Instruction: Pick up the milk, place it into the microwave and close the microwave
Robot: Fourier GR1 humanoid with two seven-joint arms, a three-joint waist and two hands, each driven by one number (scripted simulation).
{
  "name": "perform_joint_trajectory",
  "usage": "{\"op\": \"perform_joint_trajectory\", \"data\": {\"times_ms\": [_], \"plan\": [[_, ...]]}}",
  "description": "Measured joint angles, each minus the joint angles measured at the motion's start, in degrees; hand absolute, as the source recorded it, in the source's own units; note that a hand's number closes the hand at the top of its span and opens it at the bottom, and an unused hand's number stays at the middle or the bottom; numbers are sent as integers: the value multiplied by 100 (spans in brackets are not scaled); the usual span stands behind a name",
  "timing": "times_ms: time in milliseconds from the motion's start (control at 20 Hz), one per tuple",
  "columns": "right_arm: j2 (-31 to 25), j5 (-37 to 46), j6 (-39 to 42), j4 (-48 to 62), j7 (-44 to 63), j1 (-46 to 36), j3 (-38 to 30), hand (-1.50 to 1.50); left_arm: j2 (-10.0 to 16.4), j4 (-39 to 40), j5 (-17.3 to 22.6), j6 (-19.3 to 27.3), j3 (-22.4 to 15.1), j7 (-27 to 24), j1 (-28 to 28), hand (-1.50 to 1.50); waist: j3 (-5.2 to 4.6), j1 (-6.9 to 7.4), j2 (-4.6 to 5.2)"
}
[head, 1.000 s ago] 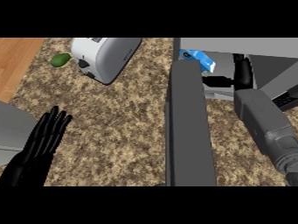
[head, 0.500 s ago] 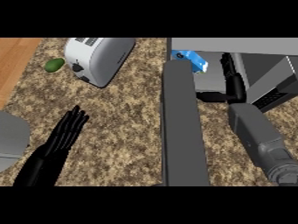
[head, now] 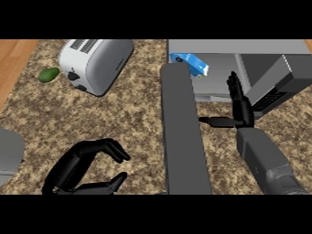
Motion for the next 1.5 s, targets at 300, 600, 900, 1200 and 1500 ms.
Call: {"op": "perform_joint_trajectory", "data": {"times_ms": [300, 600, 900, 1200, 1500], "plan": [[50, -16, 348, -802, 0, 817, 280, -150, -84, 601, -376, 157, -245, -143, -239, 150, -9, -119, -52], [40, -30, 584, -1816, 188, 1585, 566, -150, -86, 1437, -844, 220, -615, -134, -824, 150, -16, -235, -77], [-17, -121, 881, -3390, 506, 2770, 873, -150, -132, 2196, -908, 428, -1197, -279, -1132, 150, -22, -310, -91], [-151, -418, 1164, -5097, 1059, 3806, 967, -150, -133, 2986, -601, 1032, -2199, -547, -1550, 150, -22, -336, -71], [-272, -818, 1454, -6824, 1748, 4732, 1011, -150, -136, 3615, -133, 2142, -3276, -562, -2151, 150, -24, -390, -50]]}}
